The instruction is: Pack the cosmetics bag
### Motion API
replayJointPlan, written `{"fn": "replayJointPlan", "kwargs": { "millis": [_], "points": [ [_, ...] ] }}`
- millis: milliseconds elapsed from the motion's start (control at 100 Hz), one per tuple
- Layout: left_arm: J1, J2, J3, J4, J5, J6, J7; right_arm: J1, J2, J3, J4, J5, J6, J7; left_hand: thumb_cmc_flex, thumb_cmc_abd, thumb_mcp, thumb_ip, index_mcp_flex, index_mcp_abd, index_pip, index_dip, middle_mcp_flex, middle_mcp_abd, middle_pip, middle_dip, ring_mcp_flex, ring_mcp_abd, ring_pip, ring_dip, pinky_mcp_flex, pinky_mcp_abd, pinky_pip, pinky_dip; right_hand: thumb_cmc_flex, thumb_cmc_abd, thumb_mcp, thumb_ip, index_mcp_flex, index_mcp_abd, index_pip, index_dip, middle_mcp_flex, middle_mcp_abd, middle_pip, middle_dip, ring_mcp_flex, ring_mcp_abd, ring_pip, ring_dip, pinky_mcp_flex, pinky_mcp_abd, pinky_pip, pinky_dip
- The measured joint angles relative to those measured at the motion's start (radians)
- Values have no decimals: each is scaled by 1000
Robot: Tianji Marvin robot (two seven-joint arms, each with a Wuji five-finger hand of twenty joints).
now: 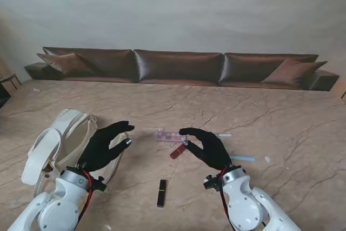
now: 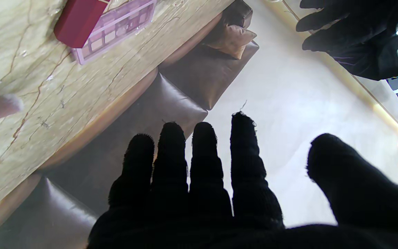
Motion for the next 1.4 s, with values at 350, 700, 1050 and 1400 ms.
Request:
{"fn": "replayJointPlan", "kwargs": {
  "millis": [350,700,1050,1400],
  "points": [
    [32,0,-152,-137,74,244,-76,-1,8,28,1,23,-6,42,1,-2,38,0,0,0,0,0,-4,0,0,0,-19,0,-1,0,-47,-18,-30,0,0,0,0,0,0,0,0,0,0,0,1,0,8,0,0,0,0,0,3,-1],
    [20,45,-271,-227,307,436,-340,42,8,38,68,40,-53,51,-41,-135,39,0,-174,35,-125,-66,-150,3,-40,-7,-138,20,-37,-1,-91,11,-158,-32,0,0,0,0,0,0,0,0,0,0,1,0,8,0,0,0,0,3,3,-11],
    [-138,94,-196,-142,410,584,-599,102,7,52,161,105,-88,92,-9,-235,-139,0,-355,60,-302,-114,-324,53,-205,-82,-292,111,-76,-42,-122,116,-319,-32,0,0,0,0,3,0,0,0,0,0,12,11,9,0,0,0,0,20,3,-12],
    [-313,116,-59,39,512,691,-721,178,7,39,272,163,-135,128,17,-266,-135,4,-361,22,-328,-242,-336,106,-245,-196,-344,142,-153,-112,-147,132,-379,-21,0,0,0,0,16,-4,17,0,27,0,34,18,21,0,0,0,0,24,8,-12]
  ]
}}
